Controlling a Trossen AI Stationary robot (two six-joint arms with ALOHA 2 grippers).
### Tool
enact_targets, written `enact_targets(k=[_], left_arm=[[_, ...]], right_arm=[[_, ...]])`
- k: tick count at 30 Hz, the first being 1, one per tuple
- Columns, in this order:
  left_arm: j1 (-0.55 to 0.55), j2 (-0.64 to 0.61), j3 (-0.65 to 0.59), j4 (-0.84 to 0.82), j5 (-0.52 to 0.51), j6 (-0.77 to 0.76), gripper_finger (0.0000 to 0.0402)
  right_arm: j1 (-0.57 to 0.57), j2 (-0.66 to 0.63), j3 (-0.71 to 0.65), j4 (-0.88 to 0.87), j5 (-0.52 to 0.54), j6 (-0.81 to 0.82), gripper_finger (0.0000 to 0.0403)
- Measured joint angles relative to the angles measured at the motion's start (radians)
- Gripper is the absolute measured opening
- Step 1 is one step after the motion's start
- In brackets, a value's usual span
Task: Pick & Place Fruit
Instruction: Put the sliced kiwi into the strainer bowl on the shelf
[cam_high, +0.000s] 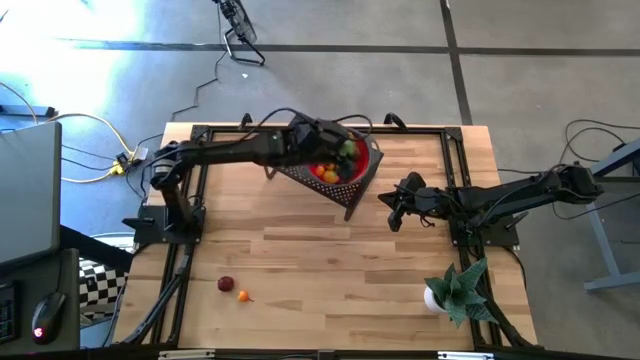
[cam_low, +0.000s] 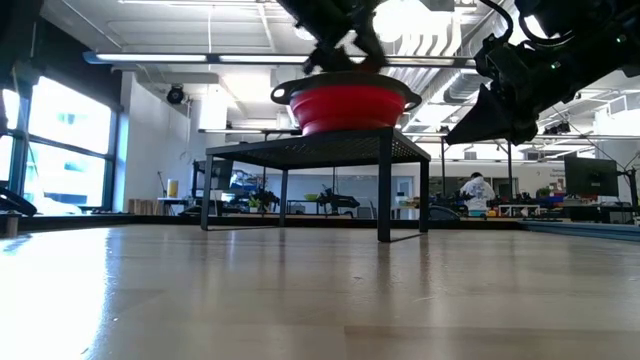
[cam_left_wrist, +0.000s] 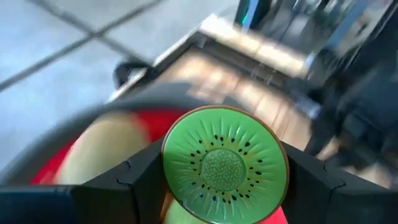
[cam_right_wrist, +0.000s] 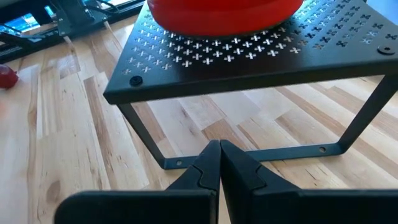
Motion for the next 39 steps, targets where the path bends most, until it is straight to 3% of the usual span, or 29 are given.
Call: enact_targets(k=[13, 39], left_arm=[[-0.038, 0.062, -0.001, 0.028, -0.041, -0.008, 0.0239], [-0.038, 0.06, 0.0, 0.033, -0.054, 0.046, 0.0239]], right_arm=[[0.0, 0.0, -0.001, -0.013, -0.001, -0.052, 0.0003], [0.0, 0.0, -0.001, -0.012, 0.0, -0.078, 0.0002]])
